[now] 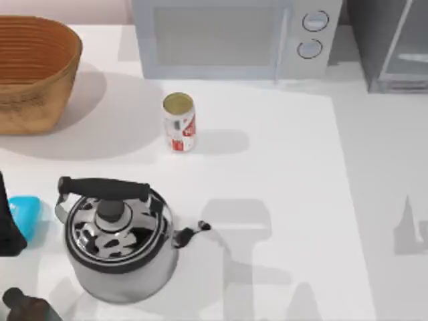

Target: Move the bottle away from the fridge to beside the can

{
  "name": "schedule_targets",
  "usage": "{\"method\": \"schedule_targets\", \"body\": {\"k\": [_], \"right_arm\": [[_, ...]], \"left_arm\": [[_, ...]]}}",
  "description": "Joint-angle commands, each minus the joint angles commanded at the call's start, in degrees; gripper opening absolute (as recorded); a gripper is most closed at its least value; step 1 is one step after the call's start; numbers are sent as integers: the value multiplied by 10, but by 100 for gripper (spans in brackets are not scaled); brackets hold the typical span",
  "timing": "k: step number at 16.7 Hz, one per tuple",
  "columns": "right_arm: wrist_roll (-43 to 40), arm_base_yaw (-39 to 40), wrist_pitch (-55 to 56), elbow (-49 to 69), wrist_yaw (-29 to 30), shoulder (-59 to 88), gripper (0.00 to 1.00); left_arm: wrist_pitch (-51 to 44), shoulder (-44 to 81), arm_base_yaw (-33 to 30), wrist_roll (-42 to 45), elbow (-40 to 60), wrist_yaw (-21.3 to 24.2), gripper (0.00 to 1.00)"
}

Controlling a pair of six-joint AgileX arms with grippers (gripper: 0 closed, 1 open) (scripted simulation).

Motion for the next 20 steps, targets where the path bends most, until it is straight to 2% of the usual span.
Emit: {"method": "schedule_targets", "body": {"k": [4,8,13,20], "right_arm": [[0,0,10,15,12,17,100],[1,3,64,95,75,124,100],[1,16,168,254,205,376,100],[0,40,334,514,423,832,100]], "left_arm": [[0,0,0,0,0,0,100],[0,0,0,0,0,0,100],[0,0,0,0,0,0,100],[0,0,0,0,0,0,100]]}}
